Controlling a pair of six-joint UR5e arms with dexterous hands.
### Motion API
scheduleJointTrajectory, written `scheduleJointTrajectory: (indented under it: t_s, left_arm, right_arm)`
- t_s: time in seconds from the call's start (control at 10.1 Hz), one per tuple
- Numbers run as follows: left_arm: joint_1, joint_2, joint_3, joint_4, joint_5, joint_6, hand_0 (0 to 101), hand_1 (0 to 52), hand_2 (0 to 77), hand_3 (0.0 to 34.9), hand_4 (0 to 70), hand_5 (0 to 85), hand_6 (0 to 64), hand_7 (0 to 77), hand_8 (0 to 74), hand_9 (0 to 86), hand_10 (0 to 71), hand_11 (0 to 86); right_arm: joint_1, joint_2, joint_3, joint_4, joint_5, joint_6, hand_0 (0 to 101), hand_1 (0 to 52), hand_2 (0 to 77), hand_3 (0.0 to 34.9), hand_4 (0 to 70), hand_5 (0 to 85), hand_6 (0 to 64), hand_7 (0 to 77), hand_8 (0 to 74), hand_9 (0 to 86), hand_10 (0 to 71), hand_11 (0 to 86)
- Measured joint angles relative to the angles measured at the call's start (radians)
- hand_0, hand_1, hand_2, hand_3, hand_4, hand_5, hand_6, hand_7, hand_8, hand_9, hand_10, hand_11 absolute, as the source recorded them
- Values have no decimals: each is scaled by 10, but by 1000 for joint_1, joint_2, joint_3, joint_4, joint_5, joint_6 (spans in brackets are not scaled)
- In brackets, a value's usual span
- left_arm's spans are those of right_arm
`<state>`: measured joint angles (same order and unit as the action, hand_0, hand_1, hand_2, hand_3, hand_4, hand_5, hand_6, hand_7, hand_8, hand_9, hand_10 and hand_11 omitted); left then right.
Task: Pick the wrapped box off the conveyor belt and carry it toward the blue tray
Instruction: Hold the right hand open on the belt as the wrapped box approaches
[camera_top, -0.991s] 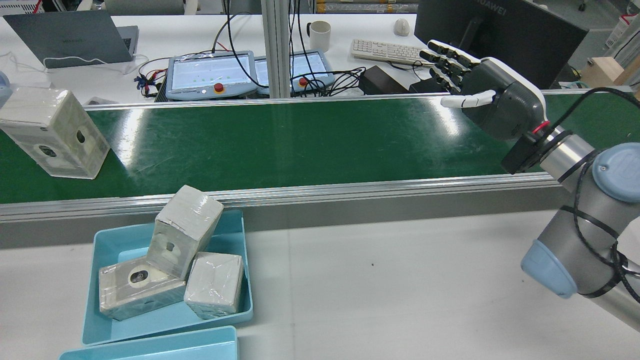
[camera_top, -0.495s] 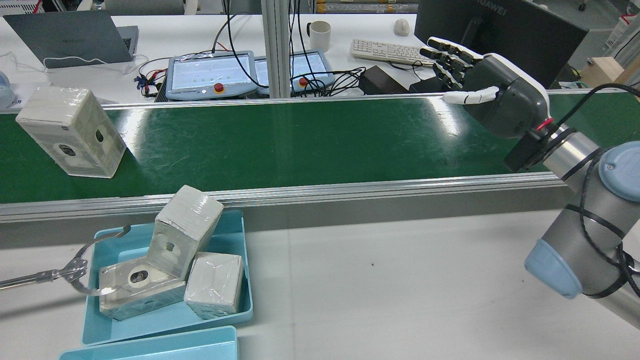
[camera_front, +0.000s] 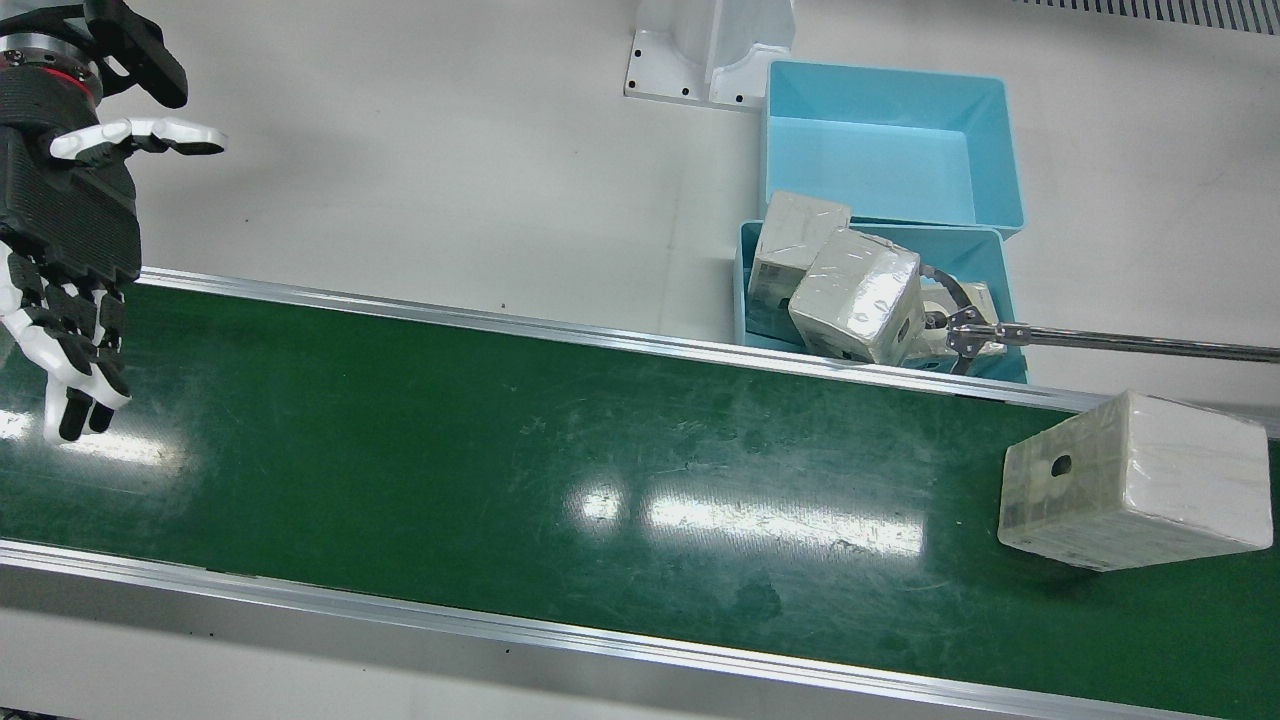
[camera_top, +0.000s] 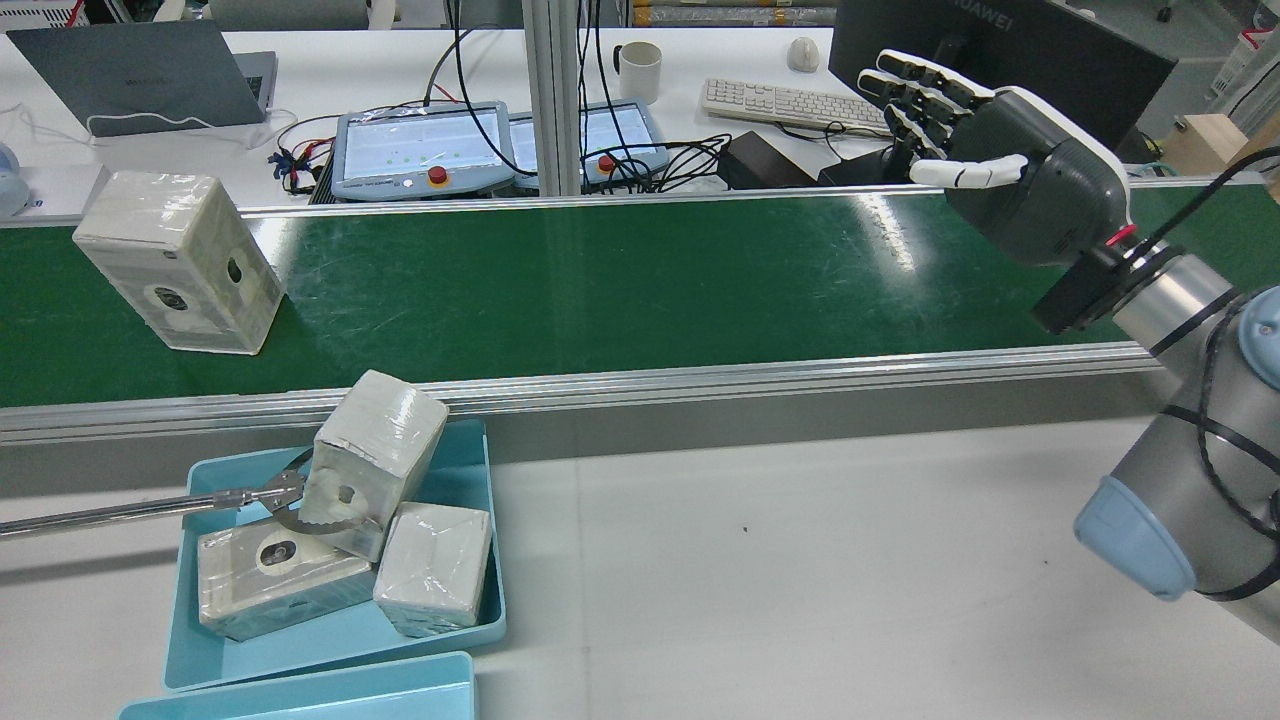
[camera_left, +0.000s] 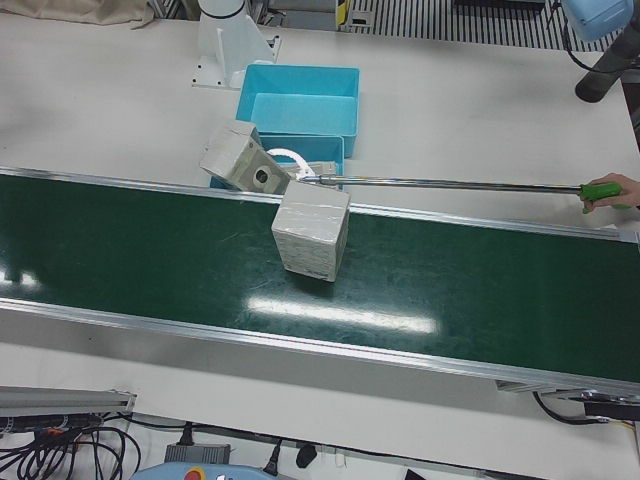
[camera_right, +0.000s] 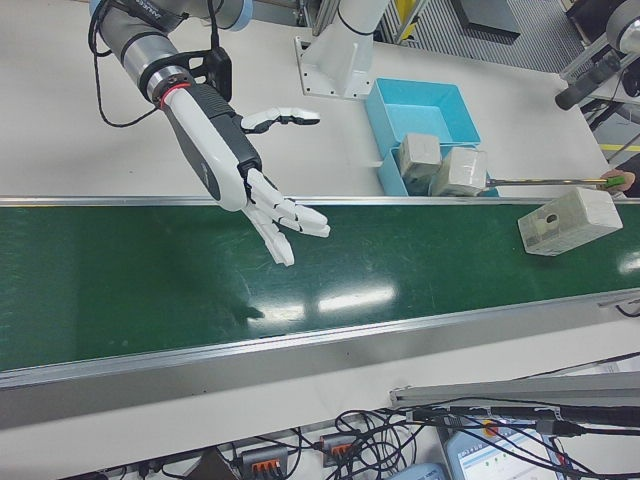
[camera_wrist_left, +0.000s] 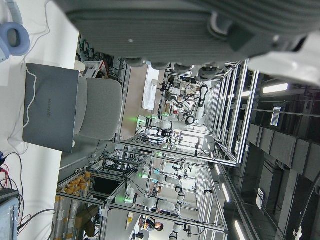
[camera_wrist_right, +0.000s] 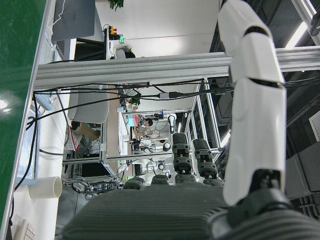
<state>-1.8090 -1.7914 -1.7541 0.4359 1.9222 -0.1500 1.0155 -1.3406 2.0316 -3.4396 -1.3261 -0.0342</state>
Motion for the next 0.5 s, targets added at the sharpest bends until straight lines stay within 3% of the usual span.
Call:
scheduleJointTrajectory:
  t_s: [0.5]
  left_arm:
    - [0,0,0,0,0,0,0,0,11,0,0,11,0,5,5,0,5,0]
  right_arm:
    - [1,0,-2,0,-1,-3,480,180,191,15,98,158,38,164,16,44,0,16]
